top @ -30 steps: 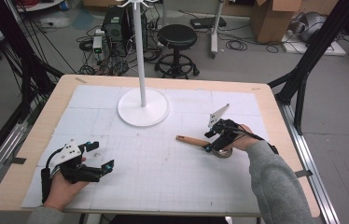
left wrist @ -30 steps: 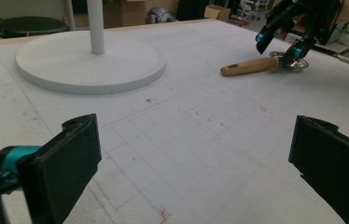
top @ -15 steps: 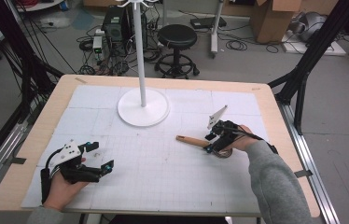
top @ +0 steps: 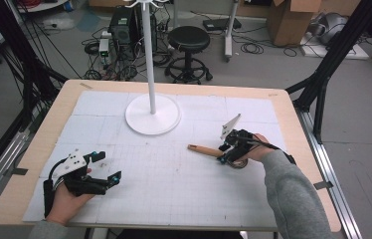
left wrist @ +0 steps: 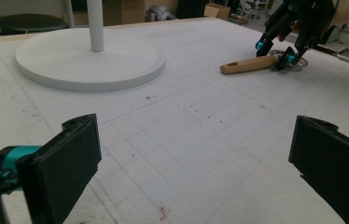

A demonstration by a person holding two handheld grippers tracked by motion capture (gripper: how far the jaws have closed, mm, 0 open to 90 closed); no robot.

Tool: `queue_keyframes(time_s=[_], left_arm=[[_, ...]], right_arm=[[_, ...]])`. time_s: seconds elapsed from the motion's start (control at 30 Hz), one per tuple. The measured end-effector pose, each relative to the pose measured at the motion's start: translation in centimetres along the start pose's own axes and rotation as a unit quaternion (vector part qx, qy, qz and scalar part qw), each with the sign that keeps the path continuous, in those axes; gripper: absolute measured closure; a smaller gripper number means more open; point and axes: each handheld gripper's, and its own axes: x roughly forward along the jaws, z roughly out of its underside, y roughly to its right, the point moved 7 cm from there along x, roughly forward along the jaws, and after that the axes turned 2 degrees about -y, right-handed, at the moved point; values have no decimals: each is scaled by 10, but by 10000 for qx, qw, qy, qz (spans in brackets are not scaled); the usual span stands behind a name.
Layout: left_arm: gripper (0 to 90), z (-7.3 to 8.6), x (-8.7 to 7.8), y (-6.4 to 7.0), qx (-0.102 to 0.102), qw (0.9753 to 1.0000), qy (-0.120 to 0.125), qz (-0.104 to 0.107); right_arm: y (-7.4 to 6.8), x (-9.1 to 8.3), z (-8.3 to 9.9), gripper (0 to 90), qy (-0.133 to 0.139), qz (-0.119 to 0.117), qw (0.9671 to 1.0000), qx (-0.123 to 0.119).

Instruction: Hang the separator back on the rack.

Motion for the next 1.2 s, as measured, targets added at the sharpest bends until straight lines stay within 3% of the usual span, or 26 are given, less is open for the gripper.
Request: queue_keyframes(time_s=[0.57,0.73,1.2], left_arm=[[28,1,-3,-1,-30,10000,8,-15],[28,1,-3,0,-27,10000,-2,-3],[28,1,-2,-1,-39,10000,-3,-12]], right_arm=[[-1,-1,3,611,-52,55,10000,49],[-2,-2,3,678,-66,62,9999,45],[-3,-3,4,695,91,93,9999,88]])
